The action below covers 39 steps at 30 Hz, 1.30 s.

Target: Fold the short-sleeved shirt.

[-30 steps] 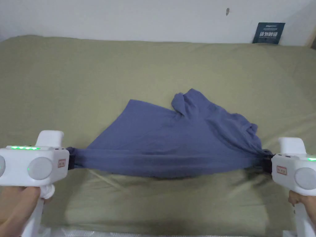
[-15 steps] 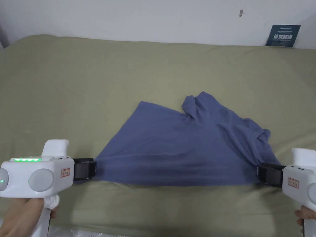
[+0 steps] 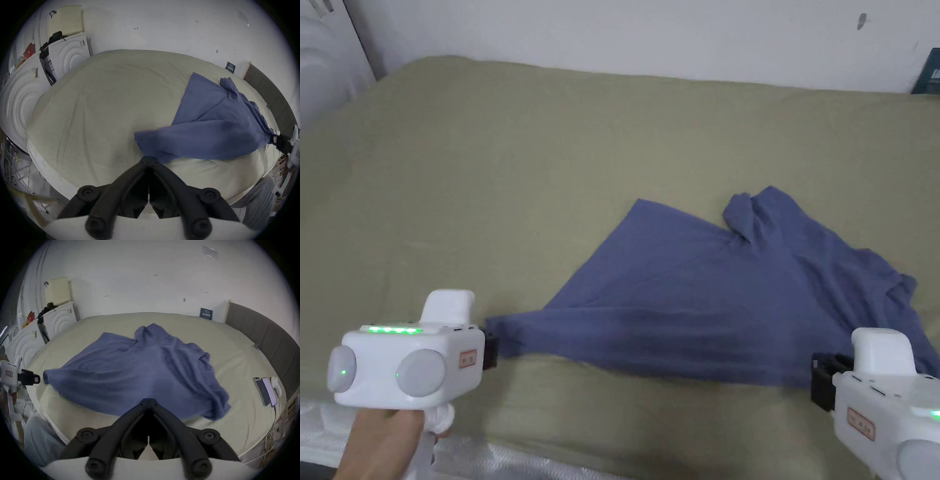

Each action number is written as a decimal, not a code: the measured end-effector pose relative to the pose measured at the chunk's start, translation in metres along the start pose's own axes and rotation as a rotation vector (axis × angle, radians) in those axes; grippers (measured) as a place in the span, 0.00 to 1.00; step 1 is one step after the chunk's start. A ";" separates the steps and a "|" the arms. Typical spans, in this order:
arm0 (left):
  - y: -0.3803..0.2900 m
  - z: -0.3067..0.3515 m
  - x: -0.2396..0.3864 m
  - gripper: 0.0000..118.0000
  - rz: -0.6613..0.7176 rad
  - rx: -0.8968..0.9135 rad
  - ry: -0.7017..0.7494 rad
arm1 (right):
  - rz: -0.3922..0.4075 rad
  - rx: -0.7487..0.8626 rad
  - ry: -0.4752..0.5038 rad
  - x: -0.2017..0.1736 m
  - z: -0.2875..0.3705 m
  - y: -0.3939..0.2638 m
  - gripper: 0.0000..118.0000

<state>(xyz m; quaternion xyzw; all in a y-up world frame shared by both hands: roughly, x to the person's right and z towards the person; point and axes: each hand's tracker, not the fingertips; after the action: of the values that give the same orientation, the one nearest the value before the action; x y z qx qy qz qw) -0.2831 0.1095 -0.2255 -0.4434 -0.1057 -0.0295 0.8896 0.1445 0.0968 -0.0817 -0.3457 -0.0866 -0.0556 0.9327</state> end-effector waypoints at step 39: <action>0.030 -0.066 0.006 0.04 -0.013 -0.042 -0.091 | 0.030 -0.294 -0.078 0.120 -0.256 0.215 0.44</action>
<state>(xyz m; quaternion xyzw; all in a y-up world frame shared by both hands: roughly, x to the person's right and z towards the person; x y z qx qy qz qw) -0.2624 0.0754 -0.2859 -0.4620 -0.1481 -0.0172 0.8742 0.3285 0.0864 -0.3859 -0.4818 -0.1087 -0.0404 0.8686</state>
